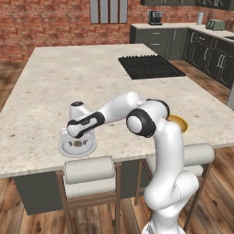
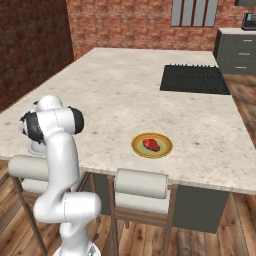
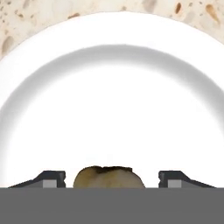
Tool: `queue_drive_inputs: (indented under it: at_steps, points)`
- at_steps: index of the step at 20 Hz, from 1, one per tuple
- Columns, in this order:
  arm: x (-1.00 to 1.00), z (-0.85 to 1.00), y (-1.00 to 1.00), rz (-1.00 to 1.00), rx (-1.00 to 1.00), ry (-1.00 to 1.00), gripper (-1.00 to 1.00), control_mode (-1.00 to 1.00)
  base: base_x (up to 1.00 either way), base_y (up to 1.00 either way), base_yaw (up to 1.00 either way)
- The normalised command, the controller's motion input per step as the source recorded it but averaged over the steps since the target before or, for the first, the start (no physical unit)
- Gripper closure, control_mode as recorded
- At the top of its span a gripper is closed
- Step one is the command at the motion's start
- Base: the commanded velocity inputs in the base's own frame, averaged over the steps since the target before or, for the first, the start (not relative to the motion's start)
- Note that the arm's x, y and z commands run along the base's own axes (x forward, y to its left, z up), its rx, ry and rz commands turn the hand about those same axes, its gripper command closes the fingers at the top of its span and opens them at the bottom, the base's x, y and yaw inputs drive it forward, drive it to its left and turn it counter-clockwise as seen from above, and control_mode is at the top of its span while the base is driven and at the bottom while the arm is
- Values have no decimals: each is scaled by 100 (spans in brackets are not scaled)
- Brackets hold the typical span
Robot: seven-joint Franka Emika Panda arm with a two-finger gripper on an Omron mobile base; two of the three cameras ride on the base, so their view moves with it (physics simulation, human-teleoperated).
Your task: Transport the steak and garlic to the fridge. Place the steak on the rack containing meat and place the garlic on the rack containing the vegetable, ensuring meats and vegetables are on different racks.
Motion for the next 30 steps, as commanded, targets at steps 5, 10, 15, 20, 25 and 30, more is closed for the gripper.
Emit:
queue_drive_inputs:
  at_steps: [5, 10, 15, 20, 25, 30]
  points:
    - [-11, -8, 1, 0, 0, 0, 100, -100, 0, 0, 0]
    - [-2, -10, 2, 0, 0, 0, 100, -100, 0, 0, 0]
    - [-28, 22, -4, -3, 0, 2, 100, -100, 0, 0, 0]
    - [-41, 47, -40, -1, 0, 2, 100, -100, 0, 0, 0]
    - [-54, 53, -75, 0, 0, 0, 100, -100, 0, 0, 0]
    - [-41, 46, -91, 1, 0, 0, 100, -100, 0, 0, 0]
